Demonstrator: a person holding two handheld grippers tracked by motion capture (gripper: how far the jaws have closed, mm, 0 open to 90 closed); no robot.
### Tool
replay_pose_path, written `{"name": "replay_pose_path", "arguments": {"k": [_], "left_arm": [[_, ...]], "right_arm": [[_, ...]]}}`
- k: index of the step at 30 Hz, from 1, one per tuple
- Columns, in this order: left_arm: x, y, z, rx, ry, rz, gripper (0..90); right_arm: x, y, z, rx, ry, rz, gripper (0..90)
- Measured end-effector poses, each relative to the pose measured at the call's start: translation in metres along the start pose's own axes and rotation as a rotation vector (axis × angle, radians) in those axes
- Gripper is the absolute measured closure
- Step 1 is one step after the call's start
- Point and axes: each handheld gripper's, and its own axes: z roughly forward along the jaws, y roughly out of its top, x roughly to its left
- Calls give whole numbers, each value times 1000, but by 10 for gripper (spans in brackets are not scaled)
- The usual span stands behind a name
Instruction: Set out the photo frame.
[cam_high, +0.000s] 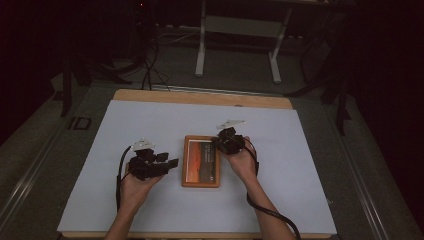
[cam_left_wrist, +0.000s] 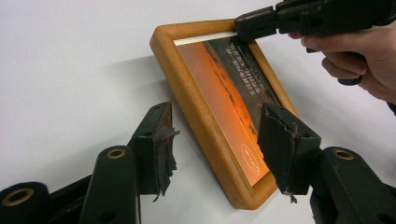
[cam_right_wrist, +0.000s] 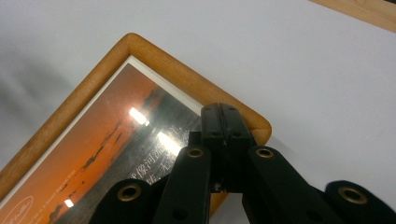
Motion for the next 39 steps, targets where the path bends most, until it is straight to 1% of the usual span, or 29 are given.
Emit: {"name": "replay_pose_path", "arguments": {"k": [4,9,13,16,21,25,27,30,32,37,39], "left_arm": [[-1,0,0,1,-6,3,462],[0,0,0,1,11,7,445],[-1,0,0,1,16,13,426],[-2,0,1,6,7,19,416],[-4,0,3,19,6,36,410],[-5,0,3,15,1,39,407],[-6,1,3,13,-5,36,406],[-8,1,3,16,-12,40,407],[-10,1,4,20,-17,43,408],[-14,1,5,15,-29,49,400],[-16,1,5,10,-41,43,394]], "right_arm": [[-1,1,0,5,-10,-8,900],[-6,-2,1,13,-14,10,900],[-11,-6,1,24,-16,20,900],[-15,-9,3,31,-19,30,900],[-21,-16,7,52,-35,55,900],[-24,-20,11,67,-42,68,900],[-25,-20,10,59,-29,80,900],[-24,-20,10,72,-39,66,900],[-25,-20,10,70,-34,75,900],[-25,-21,10,68,-32,75,900],[-25,-21,10,66,-30,76,900]]}}
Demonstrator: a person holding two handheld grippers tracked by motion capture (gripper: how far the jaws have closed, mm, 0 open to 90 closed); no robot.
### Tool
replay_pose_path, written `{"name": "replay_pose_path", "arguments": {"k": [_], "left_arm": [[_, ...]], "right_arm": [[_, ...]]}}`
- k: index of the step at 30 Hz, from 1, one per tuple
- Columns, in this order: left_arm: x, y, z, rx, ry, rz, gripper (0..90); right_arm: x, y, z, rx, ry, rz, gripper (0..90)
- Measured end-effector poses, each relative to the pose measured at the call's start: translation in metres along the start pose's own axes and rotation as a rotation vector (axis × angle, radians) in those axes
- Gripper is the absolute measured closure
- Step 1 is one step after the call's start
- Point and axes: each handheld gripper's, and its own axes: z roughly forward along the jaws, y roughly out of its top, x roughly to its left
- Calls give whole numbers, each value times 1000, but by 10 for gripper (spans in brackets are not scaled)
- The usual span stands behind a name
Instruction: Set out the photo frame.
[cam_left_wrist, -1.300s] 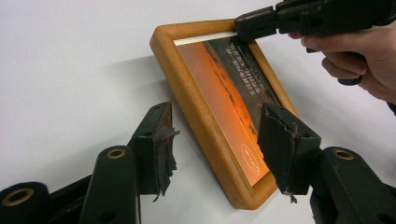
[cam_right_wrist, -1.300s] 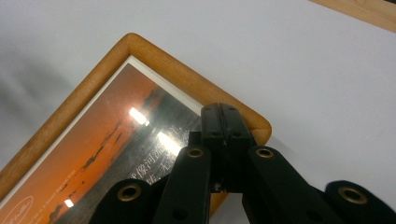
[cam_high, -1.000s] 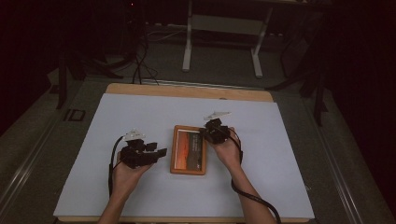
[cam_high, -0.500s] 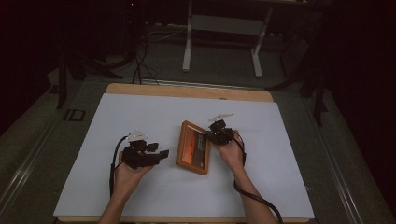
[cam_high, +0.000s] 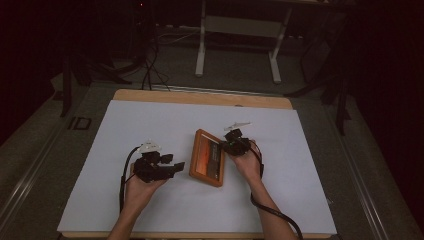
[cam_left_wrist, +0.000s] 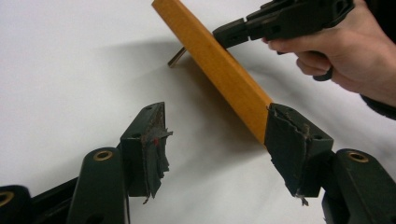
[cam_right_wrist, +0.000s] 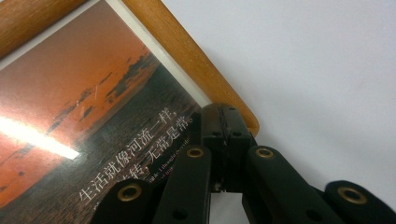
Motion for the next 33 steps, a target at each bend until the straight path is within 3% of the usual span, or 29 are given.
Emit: {"name": "replay_pose_path", "arguments": {"k": [15,33], "left_arm": [[-20,-2,18,28,-44,21,342],[-27,-10,50,47,-106,-75,359]], "right_arm": [[1,-1,0,-6,-3,1,900],[1,-2,0,-9,-6,1,900]]}}
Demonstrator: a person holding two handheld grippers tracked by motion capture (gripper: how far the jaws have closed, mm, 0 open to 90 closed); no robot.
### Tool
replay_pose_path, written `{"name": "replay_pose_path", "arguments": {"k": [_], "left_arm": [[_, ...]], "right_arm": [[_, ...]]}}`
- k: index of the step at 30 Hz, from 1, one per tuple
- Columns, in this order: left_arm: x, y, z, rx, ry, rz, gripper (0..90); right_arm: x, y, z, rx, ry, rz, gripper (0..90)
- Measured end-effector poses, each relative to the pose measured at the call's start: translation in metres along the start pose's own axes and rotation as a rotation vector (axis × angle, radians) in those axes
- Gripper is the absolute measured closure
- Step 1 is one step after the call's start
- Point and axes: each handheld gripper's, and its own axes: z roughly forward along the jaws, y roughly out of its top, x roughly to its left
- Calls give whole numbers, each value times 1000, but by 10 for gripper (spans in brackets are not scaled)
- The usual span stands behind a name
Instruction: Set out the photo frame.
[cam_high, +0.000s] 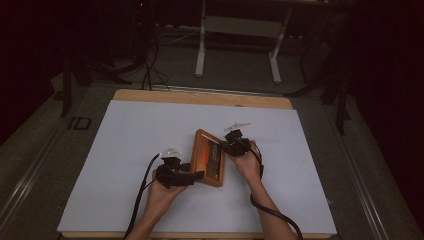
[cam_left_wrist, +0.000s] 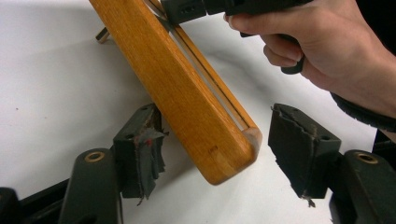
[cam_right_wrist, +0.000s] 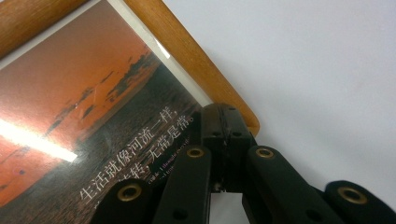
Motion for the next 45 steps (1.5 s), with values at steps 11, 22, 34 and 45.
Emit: {"name": "replay_pose_path", "arguments": {"k": [11,22,34,45], "left_arm": [[3,3,7,8,-3,-76,485],[0,8,9,15,-5,-123,547],[-17,18,16,-2,10,-76,633],[-52,25,28,-32,43,108,688]], "right_arm": [[-1,0,0,-2,3,-3,900],[-8,-4,-4,-18,19,19,900],[-6,-9,-59,-142,30,-22,863],[-10,-10,-112,-253,-8,-49,900]]}}
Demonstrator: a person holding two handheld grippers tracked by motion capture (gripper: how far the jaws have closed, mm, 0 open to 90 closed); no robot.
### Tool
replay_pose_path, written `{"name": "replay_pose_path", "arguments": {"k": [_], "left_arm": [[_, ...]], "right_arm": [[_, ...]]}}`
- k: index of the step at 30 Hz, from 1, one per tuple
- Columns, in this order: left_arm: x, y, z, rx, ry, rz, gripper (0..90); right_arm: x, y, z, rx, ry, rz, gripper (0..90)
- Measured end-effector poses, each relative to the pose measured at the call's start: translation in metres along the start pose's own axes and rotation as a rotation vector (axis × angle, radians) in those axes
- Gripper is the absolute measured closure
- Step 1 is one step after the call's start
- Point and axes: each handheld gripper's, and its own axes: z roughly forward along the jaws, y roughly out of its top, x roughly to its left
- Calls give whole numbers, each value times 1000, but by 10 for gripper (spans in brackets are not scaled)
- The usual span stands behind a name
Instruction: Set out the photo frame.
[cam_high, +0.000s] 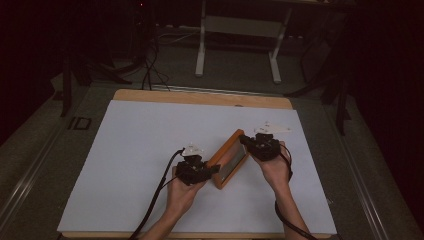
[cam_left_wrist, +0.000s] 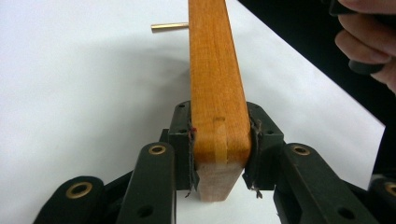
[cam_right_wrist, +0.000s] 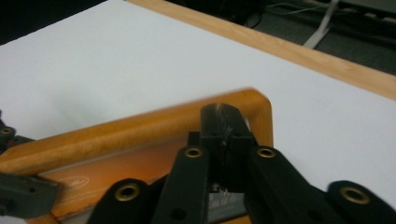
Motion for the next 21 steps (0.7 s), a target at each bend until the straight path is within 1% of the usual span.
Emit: {"name": "replay_pose_path", "arguments": {"k": [4,6,9,12,14,19,21], "left_arm": [[-11,1,2,-7,11,87,689],[-15,0,3,-7,16,120,689],[-17,-1,3,-18,3,158,687],[-18,-2,3,-21,-2,163,684],[-18,-2,4,-25,-6,160,681],[-18,-4,4,-35,-14,156,673],[-20,-5,5,-34,-24,160,665]], "right_arm": [[0,-7,-11,-30,-20,-1,900],[-1,-10,-16,-34,-29,-2,900],[-5,-11,-21,-38,-35,5,900],[-7,-11,-26,-37,-41,4,900],[-8,-12,-27,-34,-45,1,900],[-10,-16,-27,-33,-52,7,900],[-11,-17,-27,-36,-54,9,900]]}}
